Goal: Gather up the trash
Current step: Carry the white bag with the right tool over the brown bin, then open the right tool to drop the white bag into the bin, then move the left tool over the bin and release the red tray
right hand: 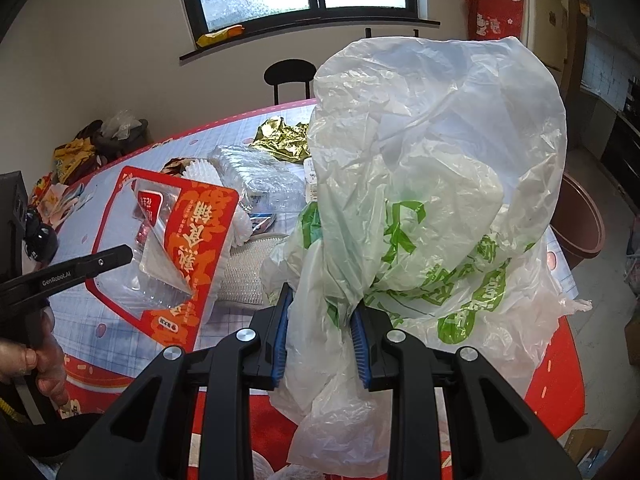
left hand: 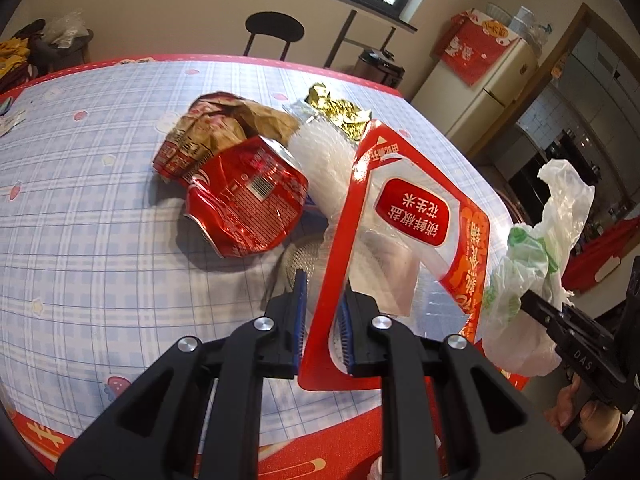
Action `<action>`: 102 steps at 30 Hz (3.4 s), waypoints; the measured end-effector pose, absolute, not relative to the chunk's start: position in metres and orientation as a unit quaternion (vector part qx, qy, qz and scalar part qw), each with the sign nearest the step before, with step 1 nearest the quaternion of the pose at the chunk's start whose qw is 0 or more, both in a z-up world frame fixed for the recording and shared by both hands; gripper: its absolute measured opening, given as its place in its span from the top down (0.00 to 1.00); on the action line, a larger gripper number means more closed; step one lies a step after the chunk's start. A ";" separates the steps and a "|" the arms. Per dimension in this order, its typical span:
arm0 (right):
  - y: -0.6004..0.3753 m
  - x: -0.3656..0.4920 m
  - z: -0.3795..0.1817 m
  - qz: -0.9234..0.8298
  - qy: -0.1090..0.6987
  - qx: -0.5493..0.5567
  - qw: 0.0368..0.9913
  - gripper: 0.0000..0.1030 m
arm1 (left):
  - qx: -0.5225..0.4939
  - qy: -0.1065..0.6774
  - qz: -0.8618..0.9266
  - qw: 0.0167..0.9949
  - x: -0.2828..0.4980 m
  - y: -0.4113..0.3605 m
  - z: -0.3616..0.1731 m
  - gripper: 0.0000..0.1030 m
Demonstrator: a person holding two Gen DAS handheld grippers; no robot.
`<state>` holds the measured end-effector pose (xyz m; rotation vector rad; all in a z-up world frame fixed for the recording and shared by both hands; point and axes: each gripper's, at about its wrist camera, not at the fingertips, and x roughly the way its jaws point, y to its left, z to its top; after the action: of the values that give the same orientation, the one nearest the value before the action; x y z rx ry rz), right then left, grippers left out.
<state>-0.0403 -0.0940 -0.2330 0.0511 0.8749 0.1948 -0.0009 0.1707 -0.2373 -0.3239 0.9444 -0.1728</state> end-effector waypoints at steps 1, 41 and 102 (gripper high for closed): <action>-0.094 -0.041 -0.233 0.096 0.423 0.020 0.901 0.73 | -0.159 0.450 -0.079 0.875 -0.002 0.173 -0.237 0.82; -0.487 0.162 -0.259 0.087 0.419 0.083 0.900 0.71 | -0.226 0.380 0.097 0.892 0.031 -0.016 -0.152 0.82; -0.630 0.029 -0.167 -0.062 0.374 0.158 0.912 0.05 | -0.122 0.396 -0.195 0.889 0.222 -0.339 -0.159 0.12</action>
<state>0.0292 -0.6304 -0.1669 0.3249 0.7705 -0.1281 0.2216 -0.3393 -0.1594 -0.2529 0.8233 -0.4044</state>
